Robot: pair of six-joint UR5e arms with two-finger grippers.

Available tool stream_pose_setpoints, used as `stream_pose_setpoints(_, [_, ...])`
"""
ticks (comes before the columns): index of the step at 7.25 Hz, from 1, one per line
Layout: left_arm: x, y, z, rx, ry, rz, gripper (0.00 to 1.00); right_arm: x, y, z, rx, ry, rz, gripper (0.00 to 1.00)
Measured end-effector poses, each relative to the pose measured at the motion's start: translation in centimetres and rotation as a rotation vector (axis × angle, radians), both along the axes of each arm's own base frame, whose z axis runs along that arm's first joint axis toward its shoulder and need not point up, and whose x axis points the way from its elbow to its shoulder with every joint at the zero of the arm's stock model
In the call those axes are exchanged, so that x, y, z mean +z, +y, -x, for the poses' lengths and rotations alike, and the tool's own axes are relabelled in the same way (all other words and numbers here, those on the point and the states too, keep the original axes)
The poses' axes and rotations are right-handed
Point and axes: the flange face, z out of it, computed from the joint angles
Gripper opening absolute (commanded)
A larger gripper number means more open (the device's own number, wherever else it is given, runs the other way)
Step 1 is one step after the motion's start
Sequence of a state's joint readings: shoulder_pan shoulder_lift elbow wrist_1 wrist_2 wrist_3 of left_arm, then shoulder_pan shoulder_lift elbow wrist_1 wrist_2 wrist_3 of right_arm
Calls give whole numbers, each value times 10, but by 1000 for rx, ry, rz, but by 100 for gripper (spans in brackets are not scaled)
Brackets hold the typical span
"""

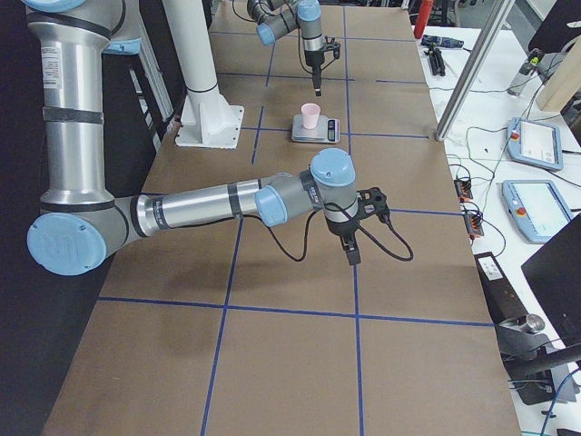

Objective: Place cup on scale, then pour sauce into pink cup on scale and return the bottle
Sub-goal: 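Release the cup and withdraw the left gripper while the right arm approaches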

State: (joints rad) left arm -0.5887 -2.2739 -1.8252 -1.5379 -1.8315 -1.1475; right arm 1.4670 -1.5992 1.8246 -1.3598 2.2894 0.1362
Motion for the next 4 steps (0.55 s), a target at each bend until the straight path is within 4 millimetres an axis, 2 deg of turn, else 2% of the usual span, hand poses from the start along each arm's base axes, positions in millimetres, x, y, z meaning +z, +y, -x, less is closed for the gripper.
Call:
stream_pose_setpoints(1, [13, -10, 49, 46, -39, -72, 100, -18, 3, 4, 15, -47, 8, 100])
stream_pose_setpoints(2, [36, -23, 105, 90, -91, -152, 100, -42, 8, 14, 34, -95, 22, 100])
stream_pose_setpoints(4, [111, -61, 220, 171, -229, -274, 100, -98, 26, 49, 62, -172, 57, 100])
